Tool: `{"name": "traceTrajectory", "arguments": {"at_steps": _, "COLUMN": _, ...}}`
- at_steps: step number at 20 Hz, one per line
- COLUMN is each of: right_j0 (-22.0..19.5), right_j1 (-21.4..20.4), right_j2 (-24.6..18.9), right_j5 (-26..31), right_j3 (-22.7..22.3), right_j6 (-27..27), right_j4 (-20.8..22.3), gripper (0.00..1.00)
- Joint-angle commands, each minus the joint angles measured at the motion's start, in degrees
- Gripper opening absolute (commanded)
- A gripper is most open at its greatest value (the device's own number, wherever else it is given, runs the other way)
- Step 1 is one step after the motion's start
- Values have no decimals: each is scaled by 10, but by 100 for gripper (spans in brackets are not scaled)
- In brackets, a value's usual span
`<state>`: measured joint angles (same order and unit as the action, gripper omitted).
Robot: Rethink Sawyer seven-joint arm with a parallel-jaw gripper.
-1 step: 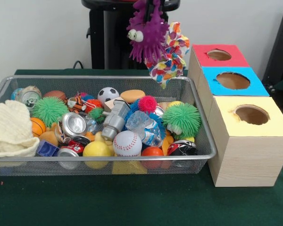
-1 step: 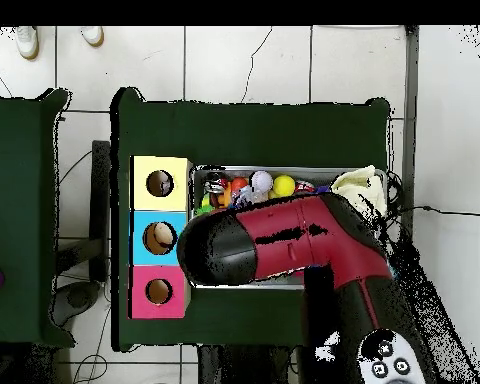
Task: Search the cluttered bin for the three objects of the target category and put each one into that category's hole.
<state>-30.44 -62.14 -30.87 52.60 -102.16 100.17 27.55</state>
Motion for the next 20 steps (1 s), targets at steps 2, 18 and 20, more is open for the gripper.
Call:
{"name": "traceTrajectory", "arguments": {"at_steps": 2, "right_j0": 10, "right_j1": -4, "right_j2": 4, "right_j5": 79, "right_j3": 27, "right_j6": -25, "right_j4": -12, "gripper": 0}}
{"name": "traceTrajectory", "arguments": {"at_steps": 18, "right_j0": 53, "right_j1": -21, "right_j2": 21, "right_j5": 116, "right_j3": 37, "right_j6": 14, "right_j4": -30, "gripper": 0}}
{"name": "traceTrajectory", "arguments": {"at_steps": 20, "right_j0": 61, "right_j1": -18, "right_j2": 23, "right_j5": 121, "right_j3": 45, "right_j6": 22, "right_j4": -30, "gripper": 0}}
